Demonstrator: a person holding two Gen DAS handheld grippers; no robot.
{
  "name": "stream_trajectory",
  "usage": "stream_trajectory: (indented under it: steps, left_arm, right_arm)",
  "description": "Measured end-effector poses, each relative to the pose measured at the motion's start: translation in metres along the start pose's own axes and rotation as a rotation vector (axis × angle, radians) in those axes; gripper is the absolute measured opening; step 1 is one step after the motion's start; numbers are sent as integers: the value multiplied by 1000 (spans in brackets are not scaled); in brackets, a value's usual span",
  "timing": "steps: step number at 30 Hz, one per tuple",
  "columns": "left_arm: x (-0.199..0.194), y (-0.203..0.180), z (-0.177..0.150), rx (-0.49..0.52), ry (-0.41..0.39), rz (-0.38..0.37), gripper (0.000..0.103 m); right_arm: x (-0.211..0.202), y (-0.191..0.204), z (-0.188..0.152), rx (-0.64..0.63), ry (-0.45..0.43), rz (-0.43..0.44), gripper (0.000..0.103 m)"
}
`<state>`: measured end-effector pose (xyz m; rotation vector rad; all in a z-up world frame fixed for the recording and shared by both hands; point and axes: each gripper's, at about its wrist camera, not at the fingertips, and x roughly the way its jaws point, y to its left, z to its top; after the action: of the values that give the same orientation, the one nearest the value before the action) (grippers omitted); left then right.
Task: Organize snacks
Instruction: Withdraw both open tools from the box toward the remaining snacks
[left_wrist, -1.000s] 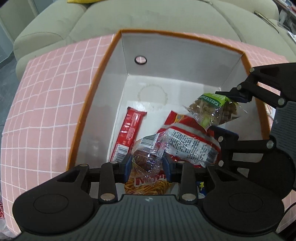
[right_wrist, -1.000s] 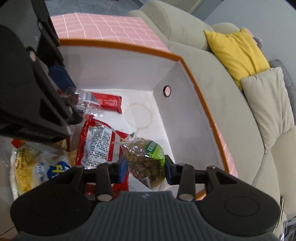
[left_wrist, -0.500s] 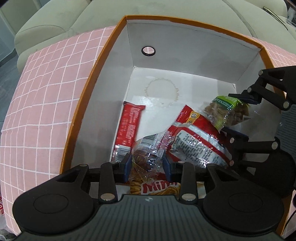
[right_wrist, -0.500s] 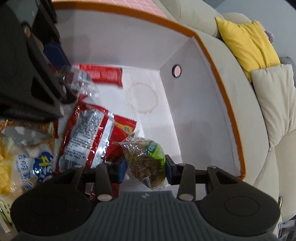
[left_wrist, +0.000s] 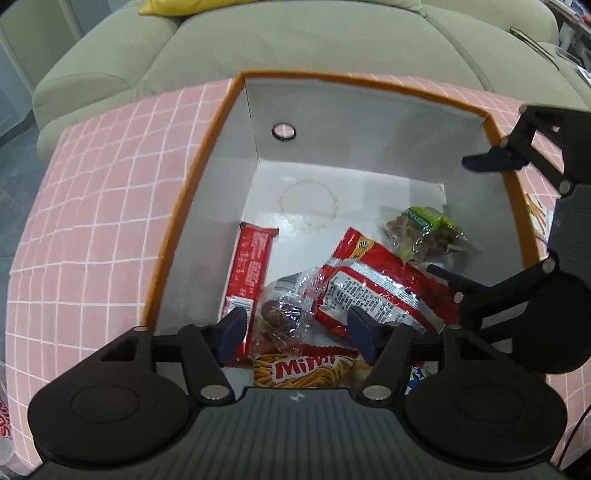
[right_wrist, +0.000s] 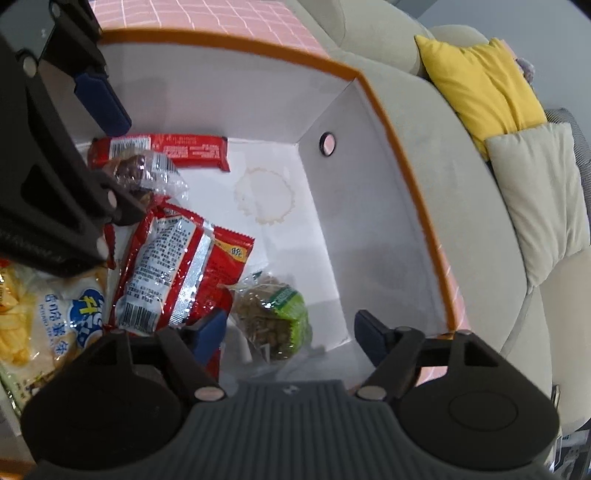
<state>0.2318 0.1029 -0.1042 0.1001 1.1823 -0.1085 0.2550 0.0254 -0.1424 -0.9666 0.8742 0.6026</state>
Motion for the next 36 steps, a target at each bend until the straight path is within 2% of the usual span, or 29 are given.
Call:
stream_trajectory:
  steps: [7,12,16,21,24,30,36]
  left_arm:
    - [-33,-1,-4,-47,-89,-8,74]
    - [-65,-7,-10,-85,-179,-19,74]
    - [-90,-17,-18,-101,-263,-40,74]
    - [-117,-33,-32,-133,-353,-64,74]
    - [-127,-49,-38,-112,-389,-89,74]
    - [-140,-87,-47,-55,-459,-120,74]
    - [-129,-120,-54,1,-467,-162,74]
  right_arm:
    - [-40,-20,-1,107,-44,12,84]
    - [-75,-38,-16,295,-113,15,84]
    - [-105,-47,-43,483,-196,-1,84]
    - [-139,-43,-81,605,-285,-57,84]
    - [-155,-40,-107,688,-328,-66,84]
    - [-178,-31,-156,823,-385,-77,84]
    - [-185,-15,-203,909,-384,-103,84]
